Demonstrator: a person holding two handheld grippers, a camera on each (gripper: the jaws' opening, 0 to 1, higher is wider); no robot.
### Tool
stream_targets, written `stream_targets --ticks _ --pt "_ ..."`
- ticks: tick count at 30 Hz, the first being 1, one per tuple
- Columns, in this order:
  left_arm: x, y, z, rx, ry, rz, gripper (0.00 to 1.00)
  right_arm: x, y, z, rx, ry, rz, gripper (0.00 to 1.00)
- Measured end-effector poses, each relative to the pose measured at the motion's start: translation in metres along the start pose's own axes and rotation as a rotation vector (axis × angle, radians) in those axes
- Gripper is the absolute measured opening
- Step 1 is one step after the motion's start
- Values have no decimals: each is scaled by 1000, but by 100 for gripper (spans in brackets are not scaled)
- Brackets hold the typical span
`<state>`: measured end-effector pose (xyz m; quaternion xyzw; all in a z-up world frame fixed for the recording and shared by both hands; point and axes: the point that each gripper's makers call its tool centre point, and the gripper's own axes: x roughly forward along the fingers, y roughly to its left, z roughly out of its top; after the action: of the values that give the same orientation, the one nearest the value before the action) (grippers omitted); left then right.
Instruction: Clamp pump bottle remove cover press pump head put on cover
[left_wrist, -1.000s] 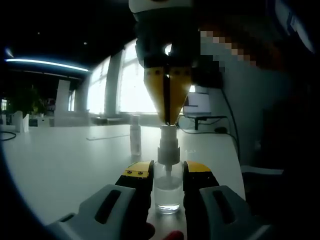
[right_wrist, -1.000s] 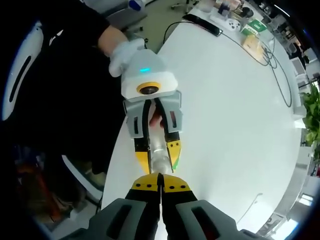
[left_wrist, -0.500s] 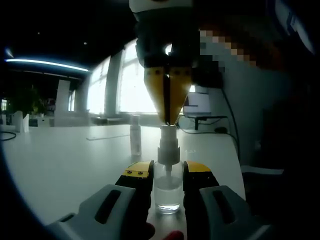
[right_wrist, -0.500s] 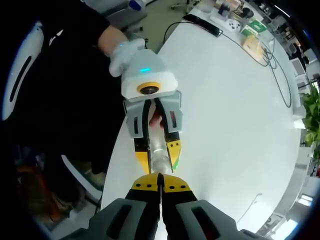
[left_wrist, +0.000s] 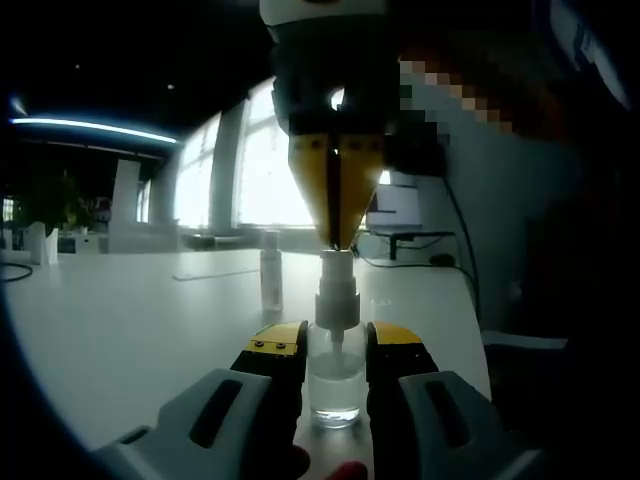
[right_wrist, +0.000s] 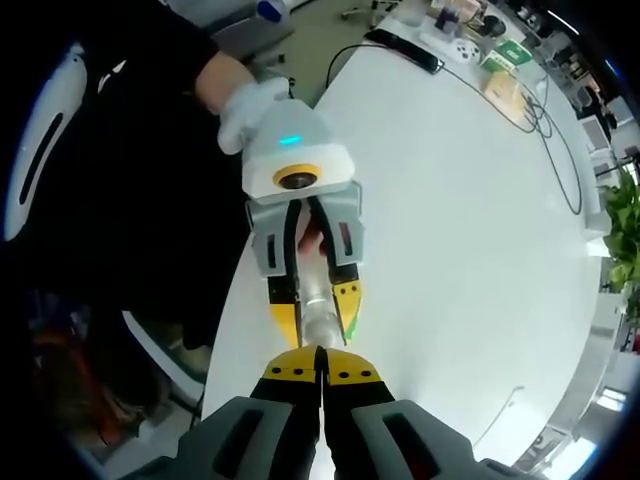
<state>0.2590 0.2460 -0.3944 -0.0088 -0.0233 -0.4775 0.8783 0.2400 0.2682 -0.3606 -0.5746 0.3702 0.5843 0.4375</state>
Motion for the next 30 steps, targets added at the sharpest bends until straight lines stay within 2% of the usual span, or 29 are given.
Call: stream_targets --ticks 8,10,19,27,30 --pt "0 1 0 0 0 1 15 0 -1 0 17 -2 -2 0" --pt "0 1 0 0 0 1 15 4 1 1 -16 9 -10 0" --pt "0 1 0 0 1 2 15 6 1 0 -38 53 -23 0" --pt "0 1 0 0 0 1 15 0 0 -1 -11 15 -21 0" --pt "0 2 0 -1 0 0 15 -1 0 0 -9 19 -26 0"
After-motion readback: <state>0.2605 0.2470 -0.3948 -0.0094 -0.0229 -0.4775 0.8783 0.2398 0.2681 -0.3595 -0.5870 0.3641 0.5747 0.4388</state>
